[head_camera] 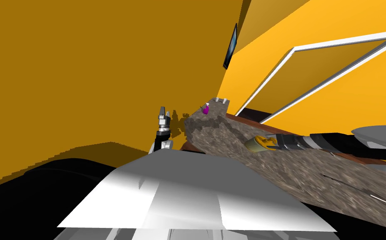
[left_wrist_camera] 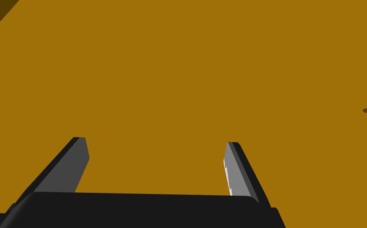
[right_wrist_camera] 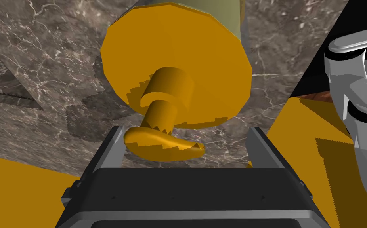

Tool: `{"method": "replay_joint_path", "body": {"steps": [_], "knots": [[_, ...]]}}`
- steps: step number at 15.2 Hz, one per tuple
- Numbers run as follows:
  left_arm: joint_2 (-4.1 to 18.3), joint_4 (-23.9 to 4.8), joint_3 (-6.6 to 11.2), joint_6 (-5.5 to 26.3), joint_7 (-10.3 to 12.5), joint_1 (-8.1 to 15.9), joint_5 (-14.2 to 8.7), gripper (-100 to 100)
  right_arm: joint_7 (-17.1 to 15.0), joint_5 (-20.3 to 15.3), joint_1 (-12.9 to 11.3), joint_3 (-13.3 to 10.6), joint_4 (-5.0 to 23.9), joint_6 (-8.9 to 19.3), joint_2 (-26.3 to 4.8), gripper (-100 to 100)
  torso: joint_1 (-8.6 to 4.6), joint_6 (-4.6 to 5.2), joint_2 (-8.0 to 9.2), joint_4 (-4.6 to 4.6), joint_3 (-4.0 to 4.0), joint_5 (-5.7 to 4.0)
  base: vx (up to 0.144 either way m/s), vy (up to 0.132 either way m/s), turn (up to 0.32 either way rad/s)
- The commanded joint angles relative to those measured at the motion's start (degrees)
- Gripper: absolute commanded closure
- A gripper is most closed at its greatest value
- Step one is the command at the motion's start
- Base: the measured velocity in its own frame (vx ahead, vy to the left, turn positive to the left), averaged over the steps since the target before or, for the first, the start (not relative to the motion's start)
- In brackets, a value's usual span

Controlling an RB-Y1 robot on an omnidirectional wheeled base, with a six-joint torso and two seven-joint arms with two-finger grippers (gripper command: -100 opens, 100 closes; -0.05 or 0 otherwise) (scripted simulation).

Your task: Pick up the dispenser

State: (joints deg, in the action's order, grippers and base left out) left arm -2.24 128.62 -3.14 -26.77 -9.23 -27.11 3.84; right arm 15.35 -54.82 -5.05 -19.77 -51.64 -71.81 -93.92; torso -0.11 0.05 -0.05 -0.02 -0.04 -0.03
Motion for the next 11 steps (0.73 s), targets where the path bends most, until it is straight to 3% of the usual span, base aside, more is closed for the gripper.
{"method": "replay_joint_path", "body": {"steps": [1,3,4,5,7,8,11], "knots": [[0.00,0.00,0.00,0.00,0.00,0.00,0.00,0,-0.64,-2.03,1.37,2.86,-0.37,-0.11,1.03,-100,0.00,0.00,0.00,0.00,0.00,0.00,0.005,0.006,-0.018],[0.00,0.00,0.00,0.00,0.00,0.00,0.00,0,-0.40,-1.53,0.93,2.09,-0.17,-0.16,0.78,-100,0.00,0.00,0.00,0.00,0.00,0.00,0.002,0.003,-0.007],[0.00,0.00,0.00,0.00,0.00,0.00,0.00,0,0.01,0.26,0.09,-0.14,-0.11,0.10,-0.15,100,0.00,0.00,0.01,0.00,0.00,0.01,-0.004,-0.005,0.019],[0.00,0.00,0.00,0.00,0.00,0.00,0.00,0,0.01,0.26,0.09,-0.14,-0.11,0.10,-0.15,100,0.00,0.01,0.04,-0.01,0.01,0.00,-0.011,-0.013,0.039],[0.00,0.00,0.00,0.00,0.00,0.00,0.00,0,0.66,2.55,-1.18,-3.10,0.15,0.30,-1.33,100,-0.01,0.05,0.12,-0.06,0.03,-0.13,-0.005,-0.006,0.018],[0.00,0.00,0.00,0.00,0.00,0.00,0.00,0,0.66,2.55,-1.18,-3.16,0.15,0.30,-1.33,100,-0.02,0.06,0.11,-0.07,0.02,-0.13,-0.003,-0.004,0.011],[0.00,0.00,0.00,0.00,0.00,0.00,0.00,0,1.63,5.99,-3.10,-7.47,0.55,0.61,-3.10,100,-0.02,0.06,0.09,-0.07,0.01,-0.11,-0.003,-0.003,0.011]]}}
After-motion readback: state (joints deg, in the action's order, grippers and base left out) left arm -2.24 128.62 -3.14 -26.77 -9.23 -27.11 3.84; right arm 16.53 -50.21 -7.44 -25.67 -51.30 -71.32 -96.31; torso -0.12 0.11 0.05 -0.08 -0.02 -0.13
